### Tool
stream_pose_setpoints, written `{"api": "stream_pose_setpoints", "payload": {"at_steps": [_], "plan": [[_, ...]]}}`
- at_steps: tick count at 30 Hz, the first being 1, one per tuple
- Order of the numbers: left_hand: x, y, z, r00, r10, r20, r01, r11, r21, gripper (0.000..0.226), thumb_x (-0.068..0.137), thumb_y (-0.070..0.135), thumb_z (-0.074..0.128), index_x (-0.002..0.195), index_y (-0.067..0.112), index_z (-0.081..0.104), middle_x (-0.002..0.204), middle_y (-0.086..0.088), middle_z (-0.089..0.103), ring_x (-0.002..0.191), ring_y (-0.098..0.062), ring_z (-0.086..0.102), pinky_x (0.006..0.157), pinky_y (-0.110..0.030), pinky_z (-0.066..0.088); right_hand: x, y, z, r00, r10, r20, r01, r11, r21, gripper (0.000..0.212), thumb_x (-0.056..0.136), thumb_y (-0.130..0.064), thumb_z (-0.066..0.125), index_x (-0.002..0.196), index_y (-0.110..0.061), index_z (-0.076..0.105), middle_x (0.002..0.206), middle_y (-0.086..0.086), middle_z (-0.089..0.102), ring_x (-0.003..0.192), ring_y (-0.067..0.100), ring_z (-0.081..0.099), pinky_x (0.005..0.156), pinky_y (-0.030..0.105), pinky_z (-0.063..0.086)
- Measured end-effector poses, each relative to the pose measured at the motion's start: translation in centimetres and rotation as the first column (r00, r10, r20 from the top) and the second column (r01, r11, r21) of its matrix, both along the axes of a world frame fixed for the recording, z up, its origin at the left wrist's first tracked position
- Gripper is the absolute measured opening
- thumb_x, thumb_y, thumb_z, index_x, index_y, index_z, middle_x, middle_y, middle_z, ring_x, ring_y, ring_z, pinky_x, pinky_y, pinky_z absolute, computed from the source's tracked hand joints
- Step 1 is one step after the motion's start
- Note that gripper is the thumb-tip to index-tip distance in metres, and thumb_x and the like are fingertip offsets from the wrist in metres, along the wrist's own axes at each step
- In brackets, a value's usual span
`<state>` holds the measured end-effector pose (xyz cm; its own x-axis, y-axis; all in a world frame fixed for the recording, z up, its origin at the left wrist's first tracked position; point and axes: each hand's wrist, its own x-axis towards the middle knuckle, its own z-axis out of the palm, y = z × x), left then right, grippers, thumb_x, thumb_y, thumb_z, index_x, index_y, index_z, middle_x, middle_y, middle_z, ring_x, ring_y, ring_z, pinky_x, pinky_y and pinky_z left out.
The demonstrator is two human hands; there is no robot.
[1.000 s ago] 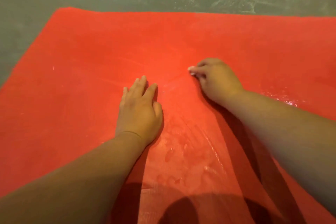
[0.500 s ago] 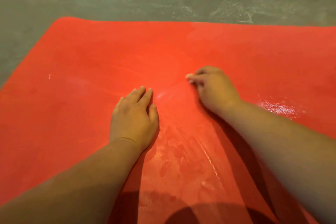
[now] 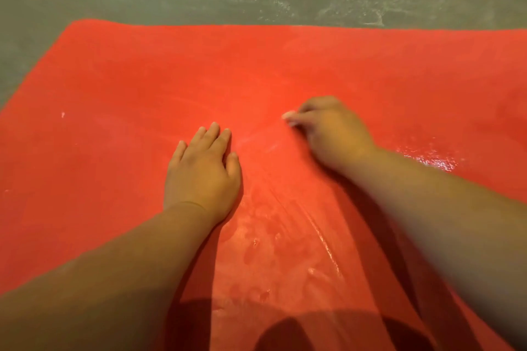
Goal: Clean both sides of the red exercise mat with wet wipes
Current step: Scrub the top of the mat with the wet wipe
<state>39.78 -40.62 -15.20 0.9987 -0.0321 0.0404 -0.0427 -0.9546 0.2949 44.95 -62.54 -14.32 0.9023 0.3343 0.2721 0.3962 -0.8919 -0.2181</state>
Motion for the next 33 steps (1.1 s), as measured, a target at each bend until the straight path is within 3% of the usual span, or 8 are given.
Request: {"api": "stream_pose_setpoints", "payload": {"at_steps": [5,12,15,18,26,29,31,33], "plan": [[0.1,0.1,0.0,1.000,-0.002,-0.003,0.002,1.000,-0.009,0.051,0.098,0.035,0.036,0.148,0.028,0.032,0.159,0.009,0.019,0.147,-0.009,0.011,0.120,-0.035,0.005,0.8,-3.4,0.1,0.874,-0.485,-0.020,0.486,0.873,0.036,0.028,0.089,-0.009,0.048,0.103,-0.008,0.072,0.098,0.018,0.062,0.096,0.038,0.056,0.079,0.036,0.043],[0.2,0.1,0.2,1.000,-0.024,-0.004,0.024,1.000,-0.013,0.053,0.097,0.035,0.037,0.149,0.026,0.032,0.159,0.007,0.019,0.147,-0.011,0.012,0.119,-0.037,0.005,-2.0,4.6,-0.1,0.967,0.251,-0.045,-0.254,0.966,-0.047,0.034,0.090,-0.021,0.042,0.109,-0.017,0.070,0.101,0.006,0.066,0.092,0.028,0.059,0.084,0.033,0.047],[0.4,0.0,0.3,0.999,-0.041,-0.026,0.040,0.999,-0.035,0.053,0.097,0.033,0.036,0.150,0.026,0.030,0.160,0.009,0.016,0.147,-0.011,0.008,0.119,-0.036,0.002,1.3,-1.5,0.8,0.988,-0.156,-0.020,0.154,0.984,-0.086,0.030,0.090,-0.011,0.047,0.109,-0.012,0.071,0.104,0.015,0.064,0.100,0.034,0.060,0.088,0.033,0.045],[0.4,0.1,0.2,0.998,-0.046,-0.029,0.046,0.999,-0.027,0.054,0.097,0.037,0.032,0.149,0.027,0.030,0.159,0.010,0.017,0.147,-0.010,0.009,0.119,-0.036,0.002,2.3,-4.4,1.2,0.831,-0.550,-0.084,0.546,0.835,-0.063,0.028,0.089,-0.004,0.049,0.107,-0.003,0.070,0.106,0.024,0.061,0.102,0.039,0.056,0.088,0.037,0.040],[2.3,0.7,0.3,0.986,-0.024,0.164,0.031,0.999,-0.035,0.039,0.084,0.031,0.042,0.113,0.023,0.067,0.115,-0.002,0.065,0.104,-0.031,0.056,0.089,-0.043,0.044,-1.3,5.7,-0.6,0.981,0.193,-0.018,-0.192,0.981,0.038,0.033,0.086,-0.019,0.045,0.106,-0.015,0.071,0.096,0.008,0.065,0.088,0.030,0.058,0.078,0.035,0.049],[6.2,2.5,1.1,0.985,-0.094,0.146,0.100,0.994,-0.034,0.048,0.086,0.034,0.037,0.123,0.020,0.063,0.113,-0.010,0.063,0.106,-0.036,0.054,0.091,-0.046,0.045,3.9,-0.6,-0.3,0.970,-0.239,0.038,0.237,0.971,0.041,0.029,0.086,-0.014,0.049,0.101,-0.011,0.073,0.098,0.015,0.066,0.094,0.036,0.060,0.083,0.036,0.049],[8.6,3.5,1.0,0.989,-0.103,0.106,0.104,0.995,-0.003,0.058,0.087,0.040,0.032,0.138,0.020,0.050,0.136,-0.010,0.054,0.125,-0.033,0.045,0.105,-0.046,0.036,6.2,-5.3,0.2,0.817,-0.572,-0.075,0.577,0.814,0.073,0.027,0.087,-0.012,0.052,0.105,-0.007,0.072,0.108,0.019,0.068,0.104,0.035,0.061,0.090,0.035,0.048],[10.0,3.9,0.2,0.995,-0.086,0.052,0.082,0.994,0.068,0.060,0.090,0.043,0.028,0.145,0.022,0.040,0.152,-0.007,0.036,0.140,-0.029,0.030,0.115,-0.046,0.024,6.6,-4.9,0.4,0.758,-0.641,-0.121,0.652,0.749,0.118,0.026,0.086,-0.009,0.054,0.105,-0.005,0.072,0.110,0.018,0.068,0.106,0.031,0.062,0.090,0.030,0.045]]}}
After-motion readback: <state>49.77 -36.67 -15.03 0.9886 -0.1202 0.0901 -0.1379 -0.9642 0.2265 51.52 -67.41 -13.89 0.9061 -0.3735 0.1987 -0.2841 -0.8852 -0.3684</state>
